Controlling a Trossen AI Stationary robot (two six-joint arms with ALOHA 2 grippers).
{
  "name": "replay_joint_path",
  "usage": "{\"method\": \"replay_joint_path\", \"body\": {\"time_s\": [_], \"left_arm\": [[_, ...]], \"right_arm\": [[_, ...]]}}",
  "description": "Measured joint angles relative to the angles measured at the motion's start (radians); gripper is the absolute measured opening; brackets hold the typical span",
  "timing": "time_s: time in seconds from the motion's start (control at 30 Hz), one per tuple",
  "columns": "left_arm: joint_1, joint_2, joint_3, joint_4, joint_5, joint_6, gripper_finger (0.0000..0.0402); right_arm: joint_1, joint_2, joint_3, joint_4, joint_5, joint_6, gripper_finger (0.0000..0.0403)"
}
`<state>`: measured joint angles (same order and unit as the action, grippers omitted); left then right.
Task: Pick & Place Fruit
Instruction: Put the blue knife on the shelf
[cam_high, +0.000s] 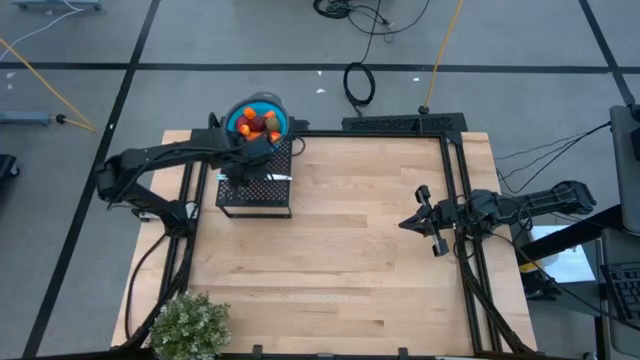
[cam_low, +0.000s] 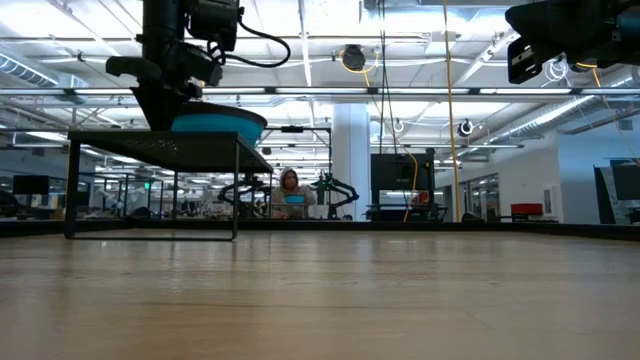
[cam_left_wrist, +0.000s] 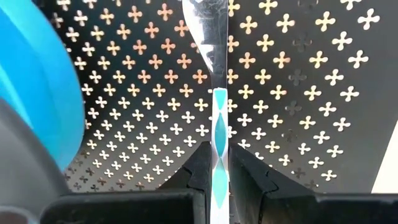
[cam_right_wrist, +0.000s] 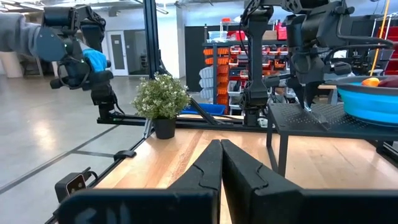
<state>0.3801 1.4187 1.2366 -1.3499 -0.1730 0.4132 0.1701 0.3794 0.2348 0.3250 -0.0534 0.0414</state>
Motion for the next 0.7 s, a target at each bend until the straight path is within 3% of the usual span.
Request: {"method": "replay_joint_path", "body": {"time_s": [0.7], "left_arm": [[0.012, 0.044, 0.002, 0.002, 0.016, 0.012, 0.0040]], "right_arm": [[0.000, 0.000, 0.000, 0.000, 0.000, 0.000, 0.0000]]}}
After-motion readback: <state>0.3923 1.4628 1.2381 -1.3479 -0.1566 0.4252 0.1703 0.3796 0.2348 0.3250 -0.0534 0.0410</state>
